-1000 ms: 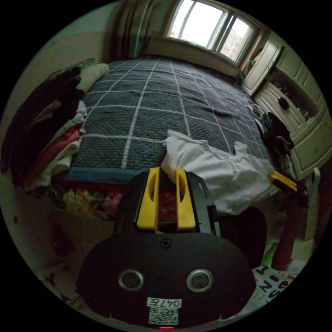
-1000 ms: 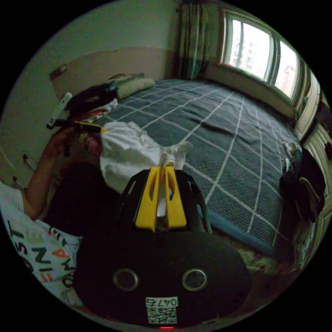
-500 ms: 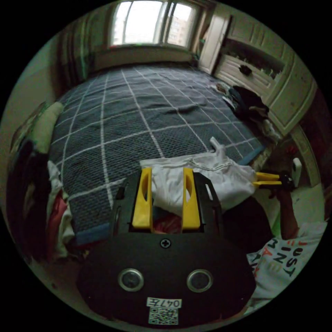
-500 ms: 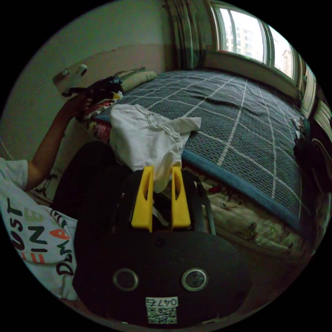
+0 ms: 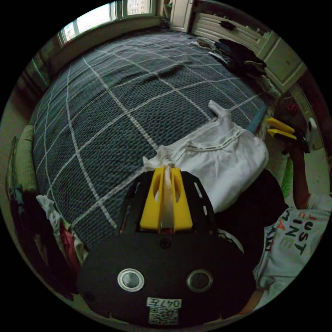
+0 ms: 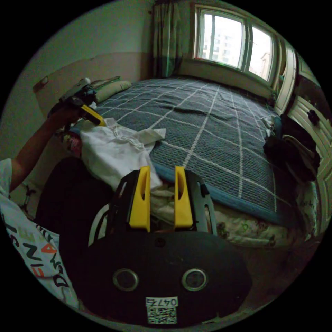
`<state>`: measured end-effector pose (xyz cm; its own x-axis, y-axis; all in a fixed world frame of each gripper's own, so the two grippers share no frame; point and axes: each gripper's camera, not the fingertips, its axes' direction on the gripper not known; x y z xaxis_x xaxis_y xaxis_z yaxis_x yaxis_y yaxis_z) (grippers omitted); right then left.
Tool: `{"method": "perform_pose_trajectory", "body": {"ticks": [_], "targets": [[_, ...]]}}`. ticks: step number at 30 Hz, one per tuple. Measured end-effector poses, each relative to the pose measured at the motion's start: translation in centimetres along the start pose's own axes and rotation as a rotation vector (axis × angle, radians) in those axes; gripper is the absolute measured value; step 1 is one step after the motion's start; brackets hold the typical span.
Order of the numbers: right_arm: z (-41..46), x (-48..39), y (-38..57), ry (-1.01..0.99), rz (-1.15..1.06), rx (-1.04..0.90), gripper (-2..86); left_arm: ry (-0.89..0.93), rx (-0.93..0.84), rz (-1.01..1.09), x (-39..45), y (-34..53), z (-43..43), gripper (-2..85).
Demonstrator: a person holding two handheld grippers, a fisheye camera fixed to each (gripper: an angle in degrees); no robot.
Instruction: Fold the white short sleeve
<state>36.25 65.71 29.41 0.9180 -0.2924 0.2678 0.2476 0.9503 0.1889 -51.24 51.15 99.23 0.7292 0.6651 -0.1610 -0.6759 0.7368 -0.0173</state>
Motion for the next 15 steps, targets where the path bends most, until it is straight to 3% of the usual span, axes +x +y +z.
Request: {"method": "perform_pose_trajectory", "body": {"ticks": [3, 9, 15], "targets": [[0.2, -0.2, -0.7, -0.067, -0.059, 0.024, 6.7, -0.002, 0.044, 0.019, 1.0, 1.5, -1.7, 1.4], [5.0, -1.1, -2.4, -0.163, -0.182, -0.168, 7.4, 0.068, 0.151, 0.009, 1.8, 4.6, -4.7, 1.0], [1.0, -2.1, -1.4, -0.226, -0.267, -0.021, 0.3, 0.118, 0.245, 0.002, 2.3, 7.0, -7.1, 3.0]]}}
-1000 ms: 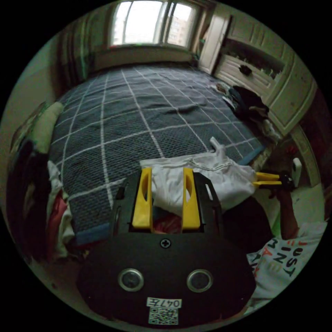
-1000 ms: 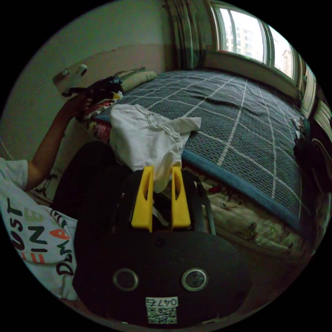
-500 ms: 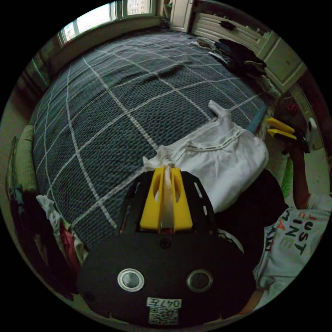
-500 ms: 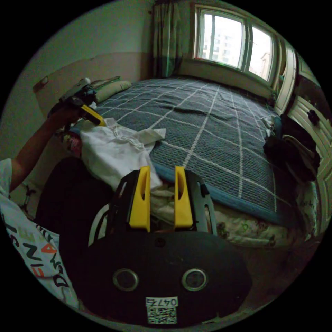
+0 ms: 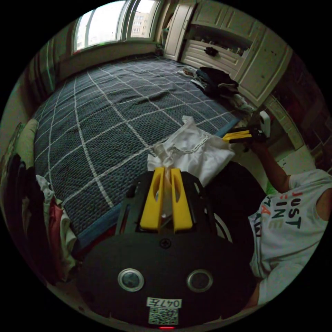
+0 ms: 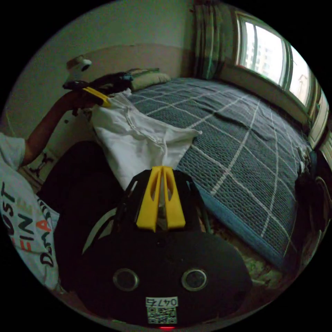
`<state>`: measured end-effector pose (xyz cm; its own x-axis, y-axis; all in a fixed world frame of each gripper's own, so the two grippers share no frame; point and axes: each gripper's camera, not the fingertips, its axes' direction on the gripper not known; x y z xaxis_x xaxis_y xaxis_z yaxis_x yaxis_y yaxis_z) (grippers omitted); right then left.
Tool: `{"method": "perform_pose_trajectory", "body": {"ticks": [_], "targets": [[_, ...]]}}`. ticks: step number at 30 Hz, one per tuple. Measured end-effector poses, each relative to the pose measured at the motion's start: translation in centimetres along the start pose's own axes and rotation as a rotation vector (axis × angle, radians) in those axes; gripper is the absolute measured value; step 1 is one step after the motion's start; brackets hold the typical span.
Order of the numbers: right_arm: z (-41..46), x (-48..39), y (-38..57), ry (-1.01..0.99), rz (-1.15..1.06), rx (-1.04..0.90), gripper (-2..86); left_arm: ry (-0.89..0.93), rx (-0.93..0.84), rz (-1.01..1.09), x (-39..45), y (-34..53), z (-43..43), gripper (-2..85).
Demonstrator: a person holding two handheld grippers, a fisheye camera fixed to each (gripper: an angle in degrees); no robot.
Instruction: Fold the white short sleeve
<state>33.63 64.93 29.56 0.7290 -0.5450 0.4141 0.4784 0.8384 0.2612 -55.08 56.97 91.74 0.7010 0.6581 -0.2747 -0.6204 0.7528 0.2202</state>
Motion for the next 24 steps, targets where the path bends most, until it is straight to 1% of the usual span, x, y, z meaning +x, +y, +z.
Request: {"method": "perform_pose_trajectory", "body": {"ticks": [2, 4, 5, 7, 9, 11, 12, 13, 14, 15, 17, 18, 20, 21, 23, 24], "targets": [[-0.9, -0.5, 0.1, 0.004, -0.014, -0.001, 0.0, -0.011, 0.021, -0.019, 0.2, 0.7, -0.8, 5.0], [-2.4, -1.3, 0.5, 0.007, -0.048, 0.043, -0.2, -0.054, 0.042, -0.071, 0.0, 1.4, -1.5, 6.4], [-2.8, -1.5, 0.6, -0.001, -0.056, 0.054, -0.2, -0.083, 0.076, -0.116, -0.2, 1.9, -2.2, 6.8], [-4.2, -2.1, 0.9, -0.038, -0.092, 0.091, -0.3, -0.067, 0.155, -0.138, 0.0, 2.7, -3.6, 7.0], [-5.0, -2.8, 1.1, -0.073, -0.126, 0.117, -0.3, -0.008, 0.231, -0.072, 1.0, 2.9, -4.8, 7.0], [-5.7, -3.6, 1.4, -0.123, -0.176, 0.14, -0.3, 0.004, 0.232, 0.075, 3.1, 1.9, -5.1, 6.9], [-6.1, -4.1, 1.5, -0.157, -0.204, 0.15, -0.3, -0.012, 0.212, 0.104, 3.6, 1.4, -4.8, 6.9], [-6.3, -4.6, 1.7, -0.196, -0.228, 0.152, -0.4, -0.039, 0.149, 0.156, 4.3, 0.5, -4.0, 7.3], [-6.4, -4.8, 1.8, -0.215, -0.238, 0.148, -0.4, -0.028, 0.069, 0.203, 4.8, -0.6, -2.8, 8.7], [-6.4, -5.1, 1.9, -0.246, -0.251, 0.139, -0.4, -0.004, 0.033, 0.224, 4.9, -1.1, -2.2, 9.9], [-6.5, -5.5, 2.1, -0.279, -0.261, 0.122, -0.4, 0.154, -0.105, 0.314, 5.3, -3.1, 0.3, 14.5], [-6.4, -5.8, 2.2, -0.294, -0.27, 0.108, -0.4, 0.169, -0.137, 0.333, 5.4, -3.6, 0.8, 14.6], [-6.4, -6.2, 2.3, -0.301, -0.278, 0.085, -0.4, 0.098, -0.225, 0.42, 6.0, -5.0, 2.6, 14.2], [-6.5, -6.4, 2.2, -0.299, -0.282, 0.068, -0.4, 0.092, -0.253, 0.439, 6.2, -5.3, 3.0, 13.9], [-6.6, -6.6, 2.1, -0.29, -0.286, 0.048, -0.4, 0.129, -0.363, 0.49, 7.0, -6.6, 4.6, 13.4], [-6.7, -6.7, 2.0, -0.289, -0.291, 0.044, -0.4, 0.143, -0.383, 0.502, 7.2, -6.8, 4.9, 13.2]]}}
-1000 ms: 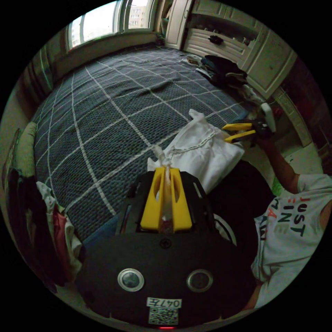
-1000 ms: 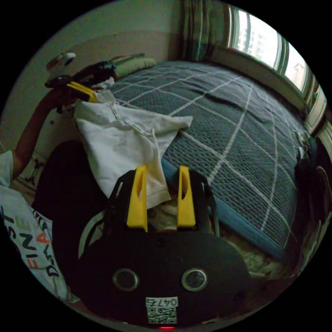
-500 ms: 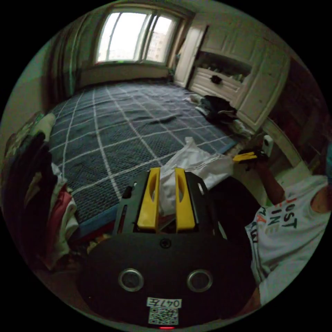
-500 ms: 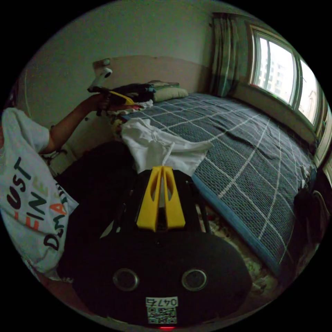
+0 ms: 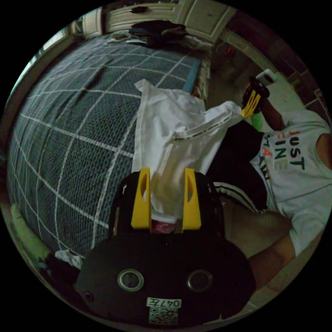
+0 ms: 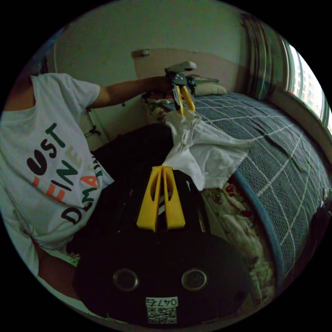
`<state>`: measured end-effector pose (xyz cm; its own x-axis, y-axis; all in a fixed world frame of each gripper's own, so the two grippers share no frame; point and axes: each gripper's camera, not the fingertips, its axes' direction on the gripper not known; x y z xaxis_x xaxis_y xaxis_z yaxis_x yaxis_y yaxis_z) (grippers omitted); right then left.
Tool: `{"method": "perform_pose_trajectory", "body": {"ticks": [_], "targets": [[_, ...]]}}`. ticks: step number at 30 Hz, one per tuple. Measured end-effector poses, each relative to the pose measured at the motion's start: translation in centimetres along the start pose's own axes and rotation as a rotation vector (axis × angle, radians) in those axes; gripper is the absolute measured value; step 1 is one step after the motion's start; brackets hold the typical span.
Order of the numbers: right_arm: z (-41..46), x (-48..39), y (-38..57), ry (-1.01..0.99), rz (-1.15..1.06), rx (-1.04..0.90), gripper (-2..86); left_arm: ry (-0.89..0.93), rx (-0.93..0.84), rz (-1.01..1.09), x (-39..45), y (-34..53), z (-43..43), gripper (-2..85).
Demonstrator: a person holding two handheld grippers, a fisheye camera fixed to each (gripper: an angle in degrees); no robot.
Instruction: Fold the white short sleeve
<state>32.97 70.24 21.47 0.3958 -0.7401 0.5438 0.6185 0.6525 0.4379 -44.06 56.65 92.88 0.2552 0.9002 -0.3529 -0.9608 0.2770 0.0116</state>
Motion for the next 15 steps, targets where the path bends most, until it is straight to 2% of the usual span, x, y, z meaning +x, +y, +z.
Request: {"method": "perform_pose_trajectory", "body": {"ticks": [6, 11, 15], "targets": [[-0.9, 0.0, -0.6, 0.017, 0.002, 0.001, -0.3, 0.099, -0.081, 0.087, 1.1, -2.5, 0.5, 1.5], [-1.9, 0.3, -1.2, 0.061, 0.013, 0.031, 0.6, 0.078, 0.02, 0.083, 4.3, -1.6, -1.6, -0.4], [-2.2, 0.8, -2.1, 0.076, 0.024, 0.055, 8.2, 0.03, 0.073, 0.087, 7.4, -0.5, -2.6, -0.6]]}}
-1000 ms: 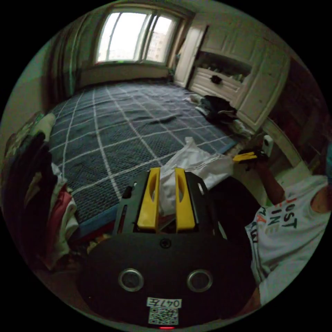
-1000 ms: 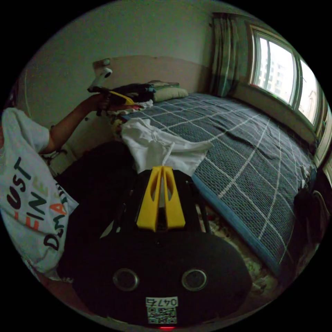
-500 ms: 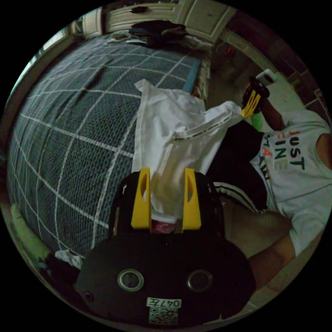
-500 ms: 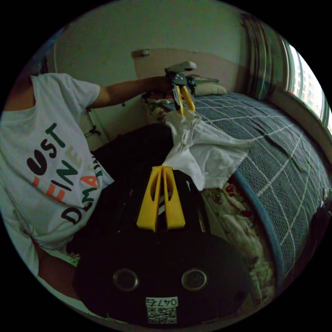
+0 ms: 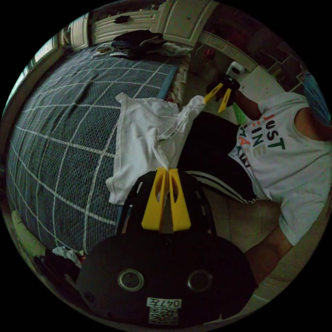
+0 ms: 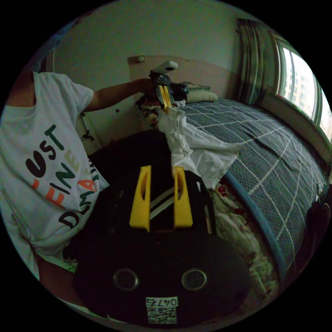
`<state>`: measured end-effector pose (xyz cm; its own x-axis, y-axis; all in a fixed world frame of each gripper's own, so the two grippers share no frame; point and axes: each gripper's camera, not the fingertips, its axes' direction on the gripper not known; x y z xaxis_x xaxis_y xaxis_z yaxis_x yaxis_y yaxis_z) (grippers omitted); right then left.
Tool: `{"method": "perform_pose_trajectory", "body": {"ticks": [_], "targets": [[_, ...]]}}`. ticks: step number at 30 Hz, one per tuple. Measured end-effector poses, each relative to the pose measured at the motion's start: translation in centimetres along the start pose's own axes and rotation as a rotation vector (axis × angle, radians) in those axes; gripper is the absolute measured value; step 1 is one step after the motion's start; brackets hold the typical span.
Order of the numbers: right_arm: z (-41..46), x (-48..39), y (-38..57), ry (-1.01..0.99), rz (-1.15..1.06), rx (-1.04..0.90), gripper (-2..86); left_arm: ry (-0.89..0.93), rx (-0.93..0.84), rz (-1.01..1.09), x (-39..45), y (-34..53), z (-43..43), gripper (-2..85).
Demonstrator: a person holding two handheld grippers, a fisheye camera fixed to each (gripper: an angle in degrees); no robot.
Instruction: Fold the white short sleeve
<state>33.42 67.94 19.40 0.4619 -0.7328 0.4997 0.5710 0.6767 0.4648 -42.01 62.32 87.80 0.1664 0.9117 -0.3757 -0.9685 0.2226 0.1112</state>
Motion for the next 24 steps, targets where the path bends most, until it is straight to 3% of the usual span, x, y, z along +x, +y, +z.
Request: {"method": "perform_pose_trajectory", "body": {"ticks": [5, 9, 15, 17, 24], "targets": [[1.1, 0.0, -1.6, 0.101, -0.025, -0.094, 9.5, -0.058, 0.01, 0.049, 5.3, 0.4, 0.1, -0.6], [0.1, 0.4, -2.8, 0.201, -0.007, 0.008, 7.2, -0.078, 0.013, 0.061, 7.5, 0.2, 0.3, -0.7], [1.3, 2.9, -4.7, 0.091, -0.003, -0.015, 1.6, -0.049, 0.125, 0.052, 9.3, 0.4, 0.3, -0.7], [0.8, 3.0, -5.3, 0.064, -0.028, -0.011, 0.3, -0.061, 0.157, 0.027, 9.8, 0.5, 0.2, -0.7], [-3.3, 6.4, -11.9, 0.241, -0.108, -0.063, -0.4, -0.262, 0.18, -0.175, 6.2, -3.3, -2.4, -0.8]]}}
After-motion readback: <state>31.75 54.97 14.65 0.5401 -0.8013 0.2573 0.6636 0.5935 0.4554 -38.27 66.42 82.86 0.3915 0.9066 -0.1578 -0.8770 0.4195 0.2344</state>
